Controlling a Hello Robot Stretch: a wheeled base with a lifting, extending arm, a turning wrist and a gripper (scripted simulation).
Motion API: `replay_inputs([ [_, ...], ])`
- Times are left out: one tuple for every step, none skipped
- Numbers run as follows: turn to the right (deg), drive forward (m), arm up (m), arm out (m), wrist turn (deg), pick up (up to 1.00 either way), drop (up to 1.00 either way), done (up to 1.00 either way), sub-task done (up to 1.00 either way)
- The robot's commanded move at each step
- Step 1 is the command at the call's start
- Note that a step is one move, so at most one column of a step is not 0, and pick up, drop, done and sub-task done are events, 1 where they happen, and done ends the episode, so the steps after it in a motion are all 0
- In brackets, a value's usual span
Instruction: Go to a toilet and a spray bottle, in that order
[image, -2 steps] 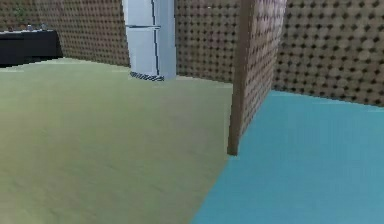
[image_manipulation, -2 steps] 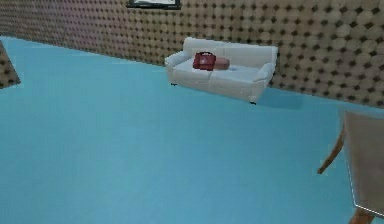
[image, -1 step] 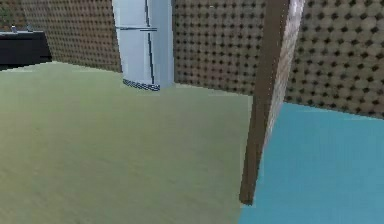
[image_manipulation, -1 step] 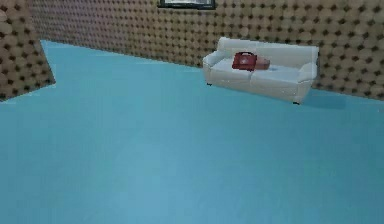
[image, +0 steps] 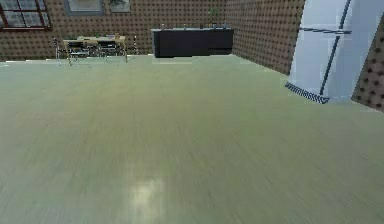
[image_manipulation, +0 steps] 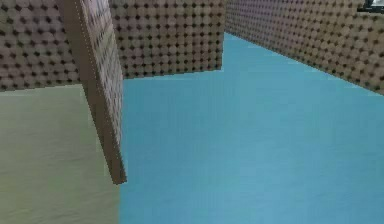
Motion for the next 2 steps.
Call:
replay_inputs([
  [-12.0,0.0,0.0,0.0,0.0,0.0,0.0,0.0,0.0],
  [0.0,0.4,0.0,0.0,0.0,0.0,0.0,0.0,0.0],
])
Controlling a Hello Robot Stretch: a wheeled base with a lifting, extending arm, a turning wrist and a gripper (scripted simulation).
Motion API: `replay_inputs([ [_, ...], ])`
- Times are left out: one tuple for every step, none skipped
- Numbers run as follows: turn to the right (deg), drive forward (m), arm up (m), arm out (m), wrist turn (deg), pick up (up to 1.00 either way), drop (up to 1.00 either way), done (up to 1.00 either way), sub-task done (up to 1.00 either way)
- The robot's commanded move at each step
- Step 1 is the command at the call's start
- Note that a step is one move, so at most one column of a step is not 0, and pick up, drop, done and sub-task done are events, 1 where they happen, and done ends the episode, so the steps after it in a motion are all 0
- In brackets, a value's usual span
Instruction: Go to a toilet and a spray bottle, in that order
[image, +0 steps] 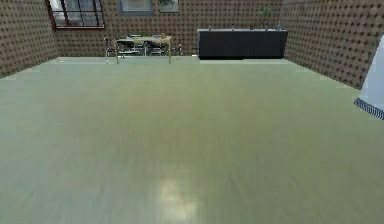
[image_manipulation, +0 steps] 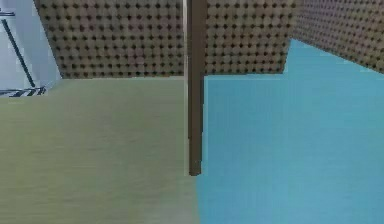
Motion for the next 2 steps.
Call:
replay_inputs([
  [-45.0,0.0,0.0,0.0,0.0,0.0,0.0,0.0,0.0],
  [-3.0,0.0,0.0,0.0,0.0,0.0,0.0,0.0,0.0],
])
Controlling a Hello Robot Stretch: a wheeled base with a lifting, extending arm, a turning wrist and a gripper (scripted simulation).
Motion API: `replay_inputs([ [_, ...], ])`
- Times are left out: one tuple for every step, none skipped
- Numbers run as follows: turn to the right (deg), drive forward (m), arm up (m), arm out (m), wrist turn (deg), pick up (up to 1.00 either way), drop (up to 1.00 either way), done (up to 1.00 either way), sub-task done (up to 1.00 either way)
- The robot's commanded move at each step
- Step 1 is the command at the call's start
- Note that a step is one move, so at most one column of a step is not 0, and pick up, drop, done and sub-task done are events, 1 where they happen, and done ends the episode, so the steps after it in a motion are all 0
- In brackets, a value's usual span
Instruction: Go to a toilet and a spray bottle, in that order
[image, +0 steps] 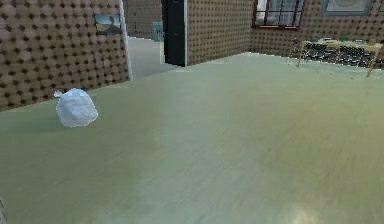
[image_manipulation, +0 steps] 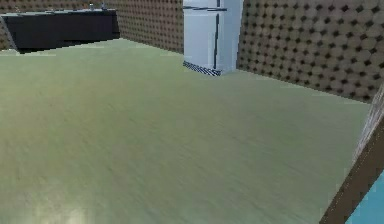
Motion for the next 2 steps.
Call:
replay_inputs([
  [0.0,0.35,0.0,0.0,0.0,0.0,0.0,0.0,0.0],
  [-9.0,0.0,0.0,0.0,0.0,0.0,0.0,0.0,0.0],
])
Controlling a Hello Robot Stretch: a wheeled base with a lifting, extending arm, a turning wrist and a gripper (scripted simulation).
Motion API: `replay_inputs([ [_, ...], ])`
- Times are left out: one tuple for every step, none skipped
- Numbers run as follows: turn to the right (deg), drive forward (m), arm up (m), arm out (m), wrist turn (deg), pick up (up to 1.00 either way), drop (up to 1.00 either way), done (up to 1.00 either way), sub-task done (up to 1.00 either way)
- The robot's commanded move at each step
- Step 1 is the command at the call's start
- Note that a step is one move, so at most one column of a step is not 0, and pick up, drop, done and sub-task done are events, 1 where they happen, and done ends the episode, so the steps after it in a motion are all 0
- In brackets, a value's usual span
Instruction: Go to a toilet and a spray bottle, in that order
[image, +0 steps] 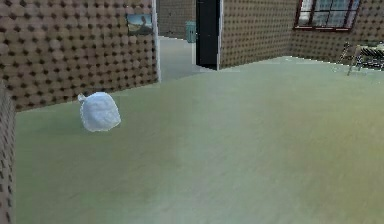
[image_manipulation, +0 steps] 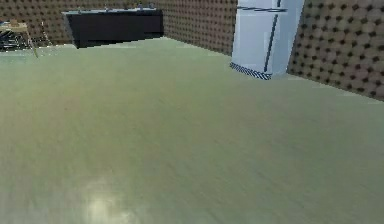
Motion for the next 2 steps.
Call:
replay_inputs([
  [0.0,1.0,0.0,0.0,0.0,0.0,0.0,0.0,0.0],
  [-3.0,0.0,0.0,0.0,0.0,0.0,0.0,0.0,0.0],
])
